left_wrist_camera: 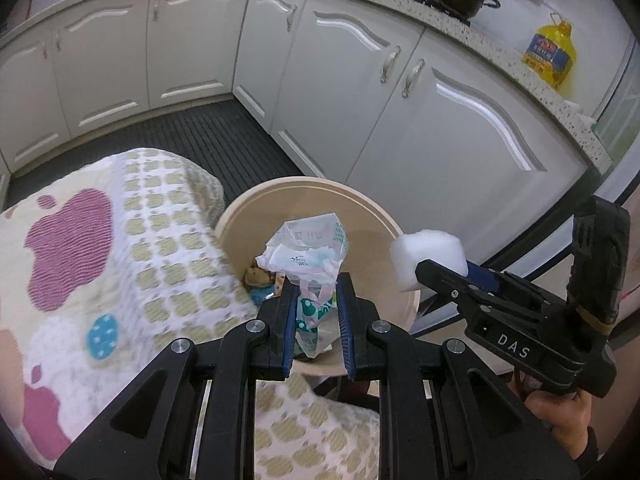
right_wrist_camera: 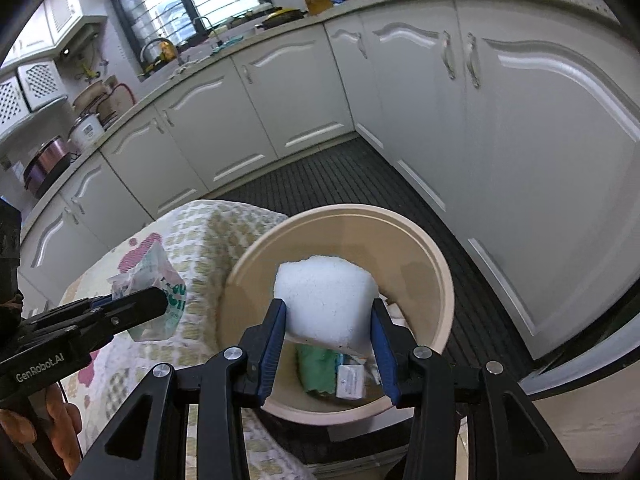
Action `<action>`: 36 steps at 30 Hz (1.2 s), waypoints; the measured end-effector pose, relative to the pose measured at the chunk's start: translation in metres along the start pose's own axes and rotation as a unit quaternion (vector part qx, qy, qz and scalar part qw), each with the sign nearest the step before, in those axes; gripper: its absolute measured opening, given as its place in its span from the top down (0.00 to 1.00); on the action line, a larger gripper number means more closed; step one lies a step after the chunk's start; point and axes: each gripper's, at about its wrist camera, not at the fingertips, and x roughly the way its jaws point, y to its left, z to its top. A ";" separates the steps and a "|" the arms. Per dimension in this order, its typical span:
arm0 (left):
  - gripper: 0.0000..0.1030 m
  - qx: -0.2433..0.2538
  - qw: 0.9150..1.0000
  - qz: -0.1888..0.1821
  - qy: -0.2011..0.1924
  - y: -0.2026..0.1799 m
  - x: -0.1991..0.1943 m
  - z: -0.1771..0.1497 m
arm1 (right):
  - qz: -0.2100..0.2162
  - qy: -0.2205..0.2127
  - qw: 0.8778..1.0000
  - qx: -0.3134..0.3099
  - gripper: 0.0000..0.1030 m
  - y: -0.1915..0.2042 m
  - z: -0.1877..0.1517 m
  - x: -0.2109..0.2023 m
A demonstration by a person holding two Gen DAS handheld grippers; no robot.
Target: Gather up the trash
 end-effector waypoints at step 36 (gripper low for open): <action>0.39 -0.003 0.999 0.044 0.012 0.007 0.038 0.002 | -0.065 0.004 0.998 0.004 0.43 -0.008 -0.013 0.018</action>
